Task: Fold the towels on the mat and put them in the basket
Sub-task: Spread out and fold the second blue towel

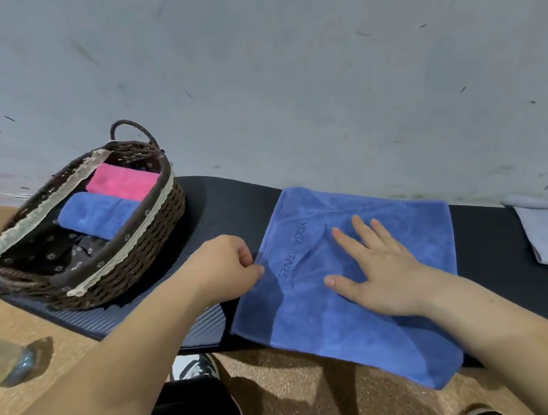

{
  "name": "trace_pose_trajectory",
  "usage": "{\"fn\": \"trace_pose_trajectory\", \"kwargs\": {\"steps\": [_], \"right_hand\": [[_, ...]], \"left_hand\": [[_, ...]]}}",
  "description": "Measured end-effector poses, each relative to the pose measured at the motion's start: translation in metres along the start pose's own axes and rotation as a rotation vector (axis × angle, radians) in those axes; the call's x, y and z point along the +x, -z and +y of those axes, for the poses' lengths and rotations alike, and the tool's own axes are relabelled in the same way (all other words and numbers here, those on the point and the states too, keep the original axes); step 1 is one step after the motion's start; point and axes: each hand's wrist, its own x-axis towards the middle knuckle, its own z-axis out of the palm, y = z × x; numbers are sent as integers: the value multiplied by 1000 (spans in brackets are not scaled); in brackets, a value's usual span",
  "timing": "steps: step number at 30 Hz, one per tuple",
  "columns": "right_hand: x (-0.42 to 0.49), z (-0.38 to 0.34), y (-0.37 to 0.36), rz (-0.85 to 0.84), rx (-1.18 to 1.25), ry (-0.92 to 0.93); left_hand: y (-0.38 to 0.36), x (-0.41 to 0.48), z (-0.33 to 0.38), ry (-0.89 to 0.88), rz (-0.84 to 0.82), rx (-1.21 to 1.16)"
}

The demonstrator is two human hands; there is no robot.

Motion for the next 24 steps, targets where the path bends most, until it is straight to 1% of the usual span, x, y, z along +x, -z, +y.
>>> {"fn": "trace_pose_trajectory", "kwargs": {"steps": [2, 5, 9, 12, 14, 20, 22, 24], "right_hand": [[7, 10, 8, 56, 29, -52], [15, 25, 11, 67, 20, -131], [23, 35, 10, 12, 38, -171], [29, 39, 12, -13, 30, -163], [32, 42, 14, -10, 24, -159], [34, 44, 11, -24, -7, -157], [33, 45, 12, -29, -19, -159], [29, 47, 12, -24, -19, -163]], "left_hand": [[-2, 16, 15, -28, 115, -92], [-10, 47, 41, -95, 205, -198], [-25, 84, 61, -86, 254, -236], [-30, 99, 68, -29, 246, -214], [-30, 106, 71, -22, 250, -215], [-21, 108, 64, 19, 399, -347], [-24, 108, 62, 31, 428, -382], [-26, 107, 63, 42, 424, -367]]}}
